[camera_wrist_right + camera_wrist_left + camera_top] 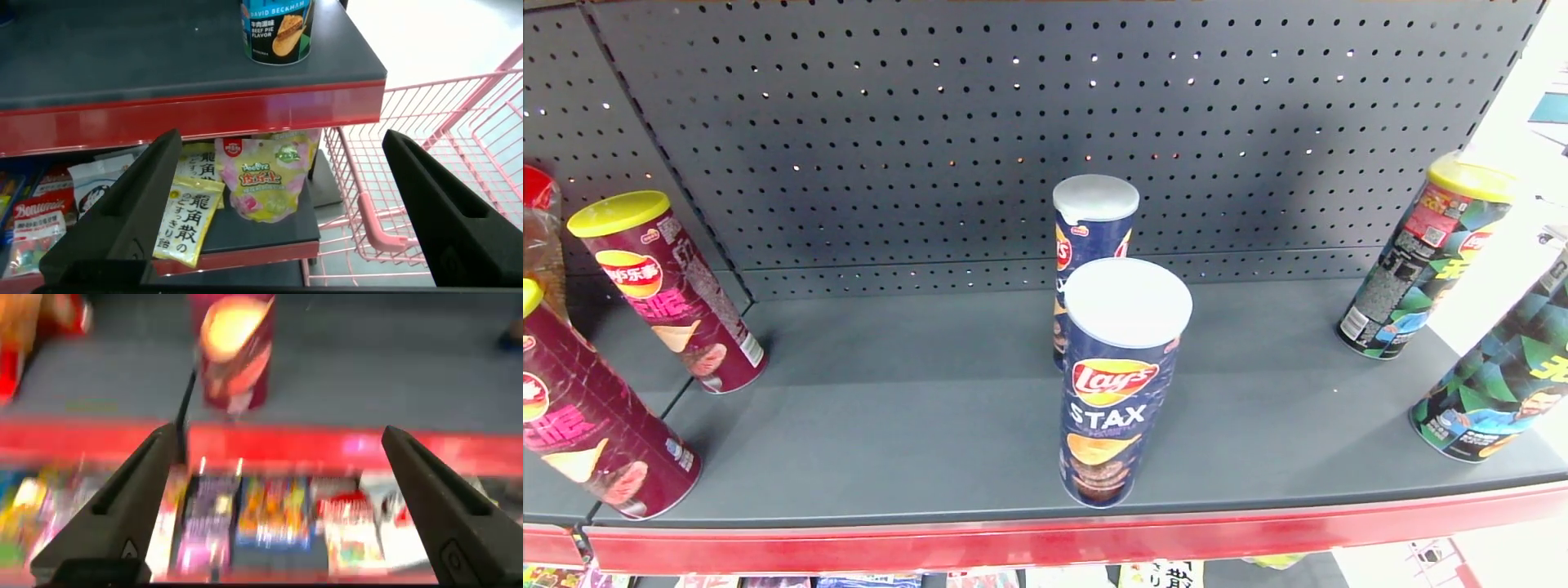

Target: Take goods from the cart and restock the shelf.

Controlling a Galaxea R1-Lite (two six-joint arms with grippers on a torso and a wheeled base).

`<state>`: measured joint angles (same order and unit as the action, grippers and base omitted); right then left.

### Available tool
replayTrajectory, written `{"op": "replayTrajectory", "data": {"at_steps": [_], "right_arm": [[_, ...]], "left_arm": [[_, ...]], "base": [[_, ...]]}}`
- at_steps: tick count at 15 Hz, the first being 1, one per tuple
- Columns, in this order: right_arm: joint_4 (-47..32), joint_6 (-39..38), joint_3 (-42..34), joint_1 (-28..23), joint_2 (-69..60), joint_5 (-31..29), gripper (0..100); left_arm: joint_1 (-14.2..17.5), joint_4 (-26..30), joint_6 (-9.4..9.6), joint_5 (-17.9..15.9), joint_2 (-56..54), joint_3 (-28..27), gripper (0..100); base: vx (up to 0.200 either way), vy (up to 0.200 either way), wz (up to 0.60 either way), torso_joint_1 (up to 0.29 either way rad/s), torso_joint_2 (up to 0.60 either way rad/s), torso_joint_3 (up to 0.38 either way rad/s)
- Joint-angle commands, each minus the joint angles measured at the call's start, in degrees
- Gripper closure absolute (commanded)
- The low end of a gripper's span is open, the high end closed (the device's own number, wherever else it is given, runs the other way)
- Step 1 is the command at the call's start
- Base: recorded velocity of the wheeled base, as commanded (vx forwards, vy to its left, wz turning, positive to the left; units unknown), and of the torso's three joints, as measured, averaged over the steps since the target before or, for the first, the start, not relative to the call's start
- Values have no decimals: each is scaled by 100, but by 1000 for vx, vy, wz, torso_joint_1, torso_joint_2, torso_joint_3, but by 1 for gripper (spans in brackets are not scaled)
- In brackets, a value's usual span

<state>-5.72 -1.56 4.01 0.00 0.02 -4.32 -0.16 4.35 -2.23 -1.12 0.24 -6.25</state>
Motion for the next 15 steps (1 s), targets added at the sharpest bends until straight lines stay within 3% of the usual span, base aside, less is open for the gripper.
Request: {"op": "replayTrajectory", "data": {"at_steps": [1,2,3,4,5,15], "right_arm": [[0,-108,3,0,6,27,0],[0,-116,3,0,6,27,0],[0,-116,3,0,6,36,0],[0,-108,3,0,6,54,0],[0,-81,3,0,6,45,0],[0,77,3,0,6,18,0]], "left_arm": [[7,-57,56,-450,-24,327,0],[7,-128,91,-600,-24,370,0],[7,-391,373,-486,-24,502,0],[16,-453,355,349,-24,625,0],[16,-462,223,464,-24,625,0],[7,-453,223,358,-24,625,0]], "base": [[0,0,0,0,0,0],[0,0,0,0,0,0],[0,0,0,0,0,0],[0,0,0,0,0,0],[0,0,0,0,0,0],[0,0,0,0,0,0]]}}
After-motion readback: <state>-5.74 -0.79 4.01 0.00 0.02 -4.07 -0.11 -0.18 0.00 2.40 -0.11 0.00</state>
